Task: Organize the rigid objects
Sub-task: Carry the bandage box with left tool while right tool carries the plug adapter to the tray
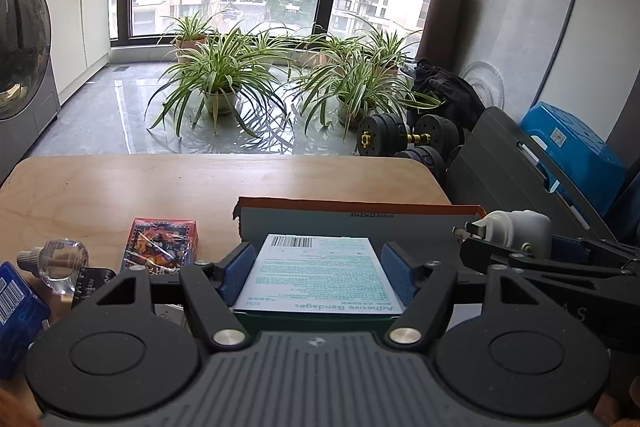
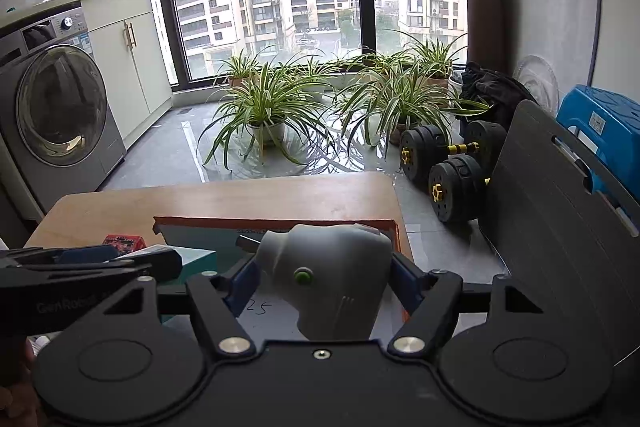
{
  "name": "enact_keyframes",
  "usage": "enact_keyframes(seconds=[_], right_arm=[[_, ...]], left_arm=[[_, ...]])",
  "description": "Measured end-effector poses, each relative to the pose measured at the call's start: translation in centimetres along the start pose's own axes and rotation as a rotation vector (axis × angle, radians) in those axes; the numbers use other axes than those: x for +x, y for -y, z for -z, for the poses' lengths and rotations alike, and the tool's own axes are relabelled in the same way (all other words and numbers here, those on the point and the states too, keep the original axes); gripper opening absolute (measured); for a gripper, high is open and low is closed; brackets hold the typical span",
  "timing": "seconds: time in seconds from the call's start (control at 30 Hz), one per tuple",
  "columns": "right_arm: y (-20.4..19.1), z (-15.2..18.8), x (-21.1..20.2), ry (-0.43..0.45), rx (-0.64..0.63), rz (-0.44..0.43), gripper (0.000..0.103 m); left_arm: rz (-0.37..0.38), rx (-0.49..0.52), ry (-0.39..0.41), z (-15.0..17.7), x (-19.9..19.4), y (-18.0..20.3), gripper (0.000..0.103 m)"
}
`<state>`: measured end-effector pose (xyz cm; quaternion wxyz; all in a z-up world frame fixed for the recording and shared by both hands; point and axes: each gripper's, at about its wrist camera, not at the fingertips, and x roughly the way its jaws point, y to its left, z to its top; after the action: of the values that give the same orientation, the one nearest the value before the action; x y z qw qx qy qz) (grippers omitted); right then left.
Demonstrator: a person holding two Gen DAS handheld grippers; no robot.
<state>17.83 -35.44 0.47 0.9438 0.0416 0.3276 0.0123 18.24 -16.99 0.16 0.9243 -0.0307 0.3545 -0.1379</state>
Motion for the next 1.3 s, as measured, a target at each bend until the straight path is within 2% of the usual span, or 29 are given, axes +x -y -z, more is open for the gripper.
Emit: enact_keyframes(seconds=[1.3], right_arm=[[0.9, 0.1, 1.3, -0.010, 0.023, -0.013, 0.086]], left_arm=[[-0.023, 0.010, -0.017, 0.7, 1.2, -0.1, 0.072]])
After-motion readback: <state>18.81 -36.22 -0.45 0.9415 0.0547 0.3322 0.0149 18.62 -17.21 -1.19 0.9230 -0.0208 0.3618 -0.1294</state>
